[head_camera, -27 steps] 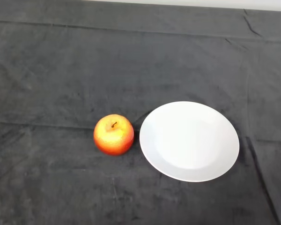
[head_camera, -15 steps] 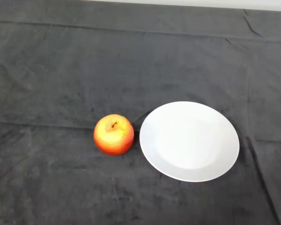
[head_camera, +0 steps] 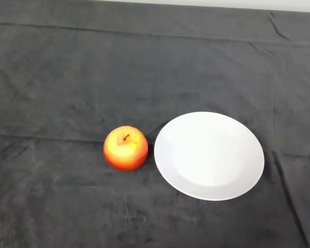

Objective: Move the apple to the plate

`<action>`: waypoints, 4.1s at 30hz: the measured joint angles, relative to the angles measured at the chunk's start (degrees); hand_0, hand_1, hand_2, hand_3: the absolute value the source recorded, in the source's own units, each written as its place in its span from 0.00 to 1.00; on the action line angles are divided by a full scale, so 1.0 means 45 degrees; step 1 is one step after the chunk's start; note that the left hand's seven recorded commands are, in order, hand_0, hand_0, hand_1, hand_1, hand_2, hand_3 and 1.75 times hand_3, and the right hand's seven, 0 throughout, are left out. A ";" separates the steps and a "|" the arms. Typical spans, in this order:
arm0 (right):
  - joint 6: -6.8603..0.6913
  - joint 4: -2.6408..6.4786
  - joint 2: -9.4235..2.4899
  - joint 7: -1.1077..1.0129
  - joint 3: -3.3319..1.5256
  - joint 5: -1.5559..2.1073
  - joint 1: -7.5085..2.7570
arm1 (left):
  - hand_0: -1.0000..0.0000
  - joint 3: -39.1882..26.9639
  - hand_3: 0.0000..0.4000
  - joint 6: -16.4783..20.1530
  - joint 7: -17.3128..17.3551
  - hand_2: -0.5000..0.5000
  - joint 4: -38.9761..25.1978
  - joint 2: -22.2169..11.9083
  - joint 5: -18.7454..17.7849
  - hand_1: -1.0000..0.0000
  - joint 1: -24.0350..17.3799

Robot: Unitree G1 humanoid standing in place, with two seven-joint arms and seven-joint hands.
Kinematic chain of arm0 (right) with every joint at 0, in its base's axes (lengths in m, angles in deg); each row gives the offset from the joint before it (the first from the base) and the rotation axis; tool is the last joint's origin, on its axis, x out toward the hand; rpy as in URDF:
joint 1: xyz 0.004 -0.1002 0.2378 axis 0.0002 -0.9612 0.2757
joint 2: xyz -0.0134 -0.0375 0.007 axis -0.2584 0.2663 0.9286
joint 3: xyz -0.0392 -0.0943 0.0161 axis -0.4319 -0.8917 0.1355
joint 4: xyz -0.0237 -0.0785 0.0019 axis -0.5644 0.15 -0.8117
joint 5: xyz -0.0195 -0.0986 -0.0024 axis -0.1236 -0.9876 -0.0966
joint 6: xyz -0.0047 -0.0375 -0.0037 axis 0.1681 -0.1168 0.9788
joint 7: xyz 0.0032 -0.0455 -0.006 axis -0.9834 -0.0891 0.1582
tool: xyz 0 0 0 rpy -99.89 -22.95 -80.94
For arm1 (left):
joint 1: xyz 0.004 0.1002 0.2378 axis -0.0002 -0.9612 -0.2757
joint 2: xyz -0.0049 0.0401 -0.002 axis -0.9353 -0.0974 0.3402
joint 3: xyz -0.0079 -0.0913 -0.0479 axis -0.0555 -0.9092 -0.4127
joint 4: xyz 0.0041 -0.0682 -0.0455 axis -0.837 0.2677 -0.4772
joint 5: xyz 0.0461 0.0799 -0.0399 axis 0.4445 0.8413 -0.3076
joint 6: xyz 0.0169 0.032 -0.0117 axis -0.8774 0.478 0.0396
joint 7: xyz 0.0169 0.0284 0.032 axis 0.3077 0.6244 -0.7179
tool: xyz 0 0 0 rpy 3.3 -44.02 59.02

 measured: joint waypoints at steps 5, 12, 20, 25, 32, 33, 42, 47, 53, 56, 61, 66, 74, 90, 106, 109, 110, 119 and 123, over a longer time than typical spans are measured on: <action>0.0000 0.0000 0.0000 0.0000 0.0002 0.0000 0.0000 | 1.00 0.0318 0.00 -0.0414 0.0218 0.50 -0.0018 0.0351 0.0407 1.00 0.0002; 0.0000 0.0000 0.0000 0.0000 -0.0001 0.0000 0.0000 | 1.00 0.0734 0.00 -0.1157 0.0416 0.50 -0.0029 0.0972 0.1272 1.00 0.0005; 0.0000 0.0000 0.0000 0.0000 -0.0002 0.0000 0.0000 | 1.00 0.1502 0.00 -0.1958 0.0507 0.50 -0.0033 0.1558 0.2305 1.00 0.0029; 0.0000 0.0000 0.0000 0.0000 -0.0003 0.0000 0.0000 | 1.00 0.1988 0.00 -0.2354 0.0517 0.50 -0.0032 0.1764 0.3113 1.00 0.0061; 0.0000 0.0000 0.0000 0.0000 -0.0006 0.0000 0.0000 | 1.00 0.2921 0.00 -0.2829 0.0412 0.50 -0.0032 0.1863 0.4394 1.00 0.0069; 0.0000 0.0000 0.0000 0.0000 -0.0009 0.0000 0.0000 | 1.00 0.3007 0.00 -0.2863 0.0406 0.50 -0.0032 0.1880 0.4516 1.00 0.0071; 0.0000 0.0000 0.0000 0.0000 -0.0009 0.0000 0.0000 | 1.00 0.3725 0.00 -0.2943 -0.0004 0.50 -0.0030 0.2190 0.5810 1.00 0.0141; 0.0000 0.0000 0.0000 0.0000 -0.0010 0.0000 0.0000 | 1.00 0.4342 0.00 -0.2946 -0.0234 0.50 -0.0028 0.2379 0.6414 1.00 0.0463; 0.0000 -0.0001 0.0000 0.0000 -0.0008 0.0000 0.0000 | 1.00 0.5021 0.00 -0.2948 -0.0617 0.50 -0.0028 0.2585 0.7127 1.00 0.0710; 0.0000 0.0000 0.0000 0.0000 -0.0009 0.0000 0.0000 | 1.00 0.5386 0.00 -0.2947 -0.0762 0.50 -0.0025 0.2756 0.7362 1.00 0.0831; 0.0000 0.0000 0.0000 0.0000 -0.0009 0.0000 0.0000 | 1.00 0.5688 0.00 -0.2947 -0.0806 0.50 -0.0022 0.2970 0.7689 1.00 0.0859; 0.0000 -0.0001 0.0000 0.0000 -0.0009 0.0000 0.0000 | 1.00 0.6168 0.00 -0.2946 -0.1113 0.50 -0.0020 0.3192 0.8142 1.00 0.0928; 0.0000 0.0000 0.0000 0.0000 -0.0009 0.0000 0.0000 | 1.00 0.7312 0.00 -0.2944 -0.1634 0.50 -0.0018 0.3372 0.8683 1.00 0.1129; 0.0000 0.0000 0.0000 0.0000 -0.0004 0.0000 0.0000 | 1.00 0.9396 0.00 -0.2947 -0.2361 0.50 -0.0019 0.3881 0.8925 1.00 0.1512; 0.0000 0.0000 0.0000 0.0000 -0.0003 0.0000 0.0000 | 0.00 1.1149 1.00 -0.2648 -0.2395 0.47 -0.0026 0.3945 0.9057 0.05 0.1758; 0.0000 0.0000 0.0000 0.0000 -0.0005 0.0000 0.0000 | 0.00 1.1397 1.00 -0.2609 -0.2405 0.50 -0.0027 0.3906 0.9043 0.00 0.1815; 0.0000 0.0000 0.0000 0.0000 -0.0004 0.0000 0.0000 | 0.00 1.1421 1.00 -0.2596 -0.2406 0.50 -0.0027 0.3900 0.9035 0.00 0.1822; 0.0000 0.0000 0.0000 0.0000 -0.0004 0.0000 0.0000 | 0.00 1.1538 1.00 -0.2367 -0.2492 0.50 -0.0030 0.3761 0.8930 0.00 0.2066; 0.0000 0.0000 0.0000 0.0000 -0.0004 0.0000 0.0000 | 0.00 1.1547 1.00 -0.2252 -0.2888 0.50 -0.0029 0.3720 0.9125 0.00 0.2190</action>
